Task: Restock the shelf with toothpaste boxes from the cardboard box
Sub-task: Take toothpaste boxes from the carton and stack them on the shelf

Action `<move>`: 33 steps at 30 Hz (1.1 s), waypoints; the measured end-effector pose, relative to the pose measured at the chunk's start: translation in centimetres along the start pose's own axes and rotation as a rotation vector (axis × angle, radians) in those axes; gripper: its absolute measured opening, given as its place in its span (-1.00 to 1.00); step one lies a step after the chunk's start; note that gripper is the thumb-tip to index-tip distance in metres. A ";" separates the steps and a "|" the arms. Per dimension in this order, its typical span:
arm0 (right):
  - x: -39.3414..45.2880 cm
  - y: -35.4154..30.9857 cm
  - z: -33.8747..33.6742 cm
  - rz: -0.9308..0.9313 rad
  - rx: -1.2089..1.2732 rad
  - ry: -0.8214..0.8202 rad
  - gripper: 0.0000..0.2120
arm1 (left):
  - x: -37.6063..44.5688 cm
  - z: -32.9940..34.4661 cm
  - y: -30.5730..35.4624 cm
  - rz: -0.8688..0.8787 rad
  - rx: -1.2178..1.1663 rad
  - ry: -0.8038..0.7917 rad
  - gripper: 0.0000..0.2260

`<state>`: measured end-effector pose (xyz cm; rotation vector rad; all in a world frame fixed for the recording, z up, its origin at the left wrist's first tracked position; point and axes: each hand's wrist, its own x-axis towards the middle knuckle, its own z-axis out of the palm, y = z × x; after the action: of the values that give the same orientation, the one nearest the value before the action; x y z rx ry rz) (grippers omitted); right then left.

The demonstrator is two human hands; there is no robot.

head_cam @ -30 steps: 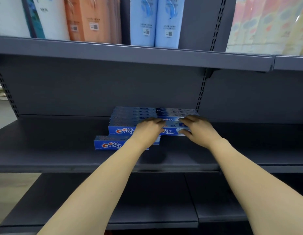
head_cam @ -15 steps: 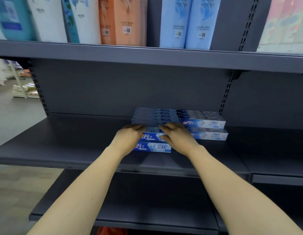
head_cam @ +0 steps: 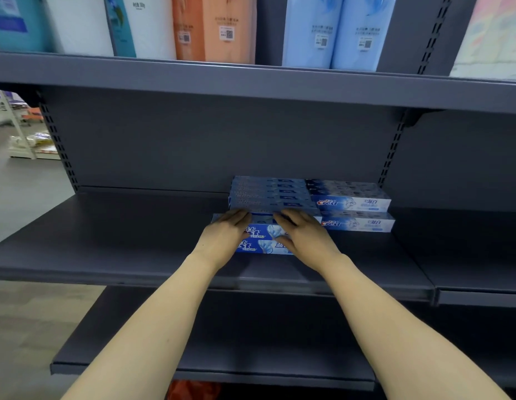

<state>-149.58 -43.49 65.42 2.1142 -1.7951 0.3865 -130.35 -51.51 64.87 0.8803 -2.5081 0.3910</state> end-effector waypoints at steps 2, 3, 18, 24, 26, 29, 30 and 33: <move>0.0 0.1 0.3 0.047 0.019 0.005 -0.53 | 0.2 0.5 -0.1 -0.018 -0.025 -0.014 -0.54; 0.0 0.0 0.3 0.074 0.027 0.002 -0.53 | 0.2 0.7 -0.1 -0.038 -0.054 -0.026 -0.56; -1.9 -1.9 0.5 0.362 0.004 -0.181 -0.27 | -0.8 0.1 1.4 -0.389 -0.160 -0.267 -0.41; -2.1 -1.5 0.9 0.360 -0.007 -0.129 -0.25 | -0.9 0.0 2.3 -0.351 -0.161 -0.231 -0.42; -2.5 -1.0 1.0 0.373 -0.021 -0.122 -0.23 | -0.8 -0.1 2.8 -0.327 -0.140 -0.236 -0.42; -3.0 -0.4 1.0 0.383 -0.026 -0.126 -0.22 | -0.7 0.1 3.7 -0.324 -0.124 -0.259 -0.39; -3.1 -0.3 1.0 0.381 -0.025 -0.129 -0.21 | -0.6 0.2 3.9 -0.334 -0.126 -0.262 -0.38; -3.0 -0.5 1.0 0.381 -0.013 -0.123 -0.21 | -0.6 0.2 4.0 -0.348 -0.076 -0.275 -0.37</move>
<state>-149.65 -41.12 63.22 1.8162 -2.2705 0.3418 -132.60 -48.24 63.98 1.3904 -2.5172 0.0625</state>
